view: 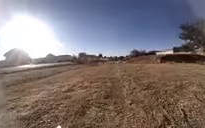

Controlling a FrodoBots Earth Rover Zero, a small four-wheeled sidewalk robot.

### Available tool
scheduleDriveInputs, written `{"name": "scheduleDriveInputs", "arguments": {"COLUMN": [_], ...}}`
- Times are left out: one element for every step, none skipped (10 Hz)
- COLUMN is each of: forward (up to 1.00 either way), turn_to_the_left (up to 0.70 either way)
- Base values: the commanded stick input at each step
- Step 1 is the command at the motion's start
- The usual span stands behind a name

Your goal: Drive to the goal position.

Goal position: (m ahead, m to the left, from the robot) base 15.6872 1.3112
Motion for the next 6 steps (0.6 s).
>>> {"name": "scheduleDriveInputs", "arguments": {"forward": [0.50,0.50,0.50,0.50,0.50,0.50], "turn_to_the_left": [0.00,0.00,0.00,0.00,0.00,0.00]}}
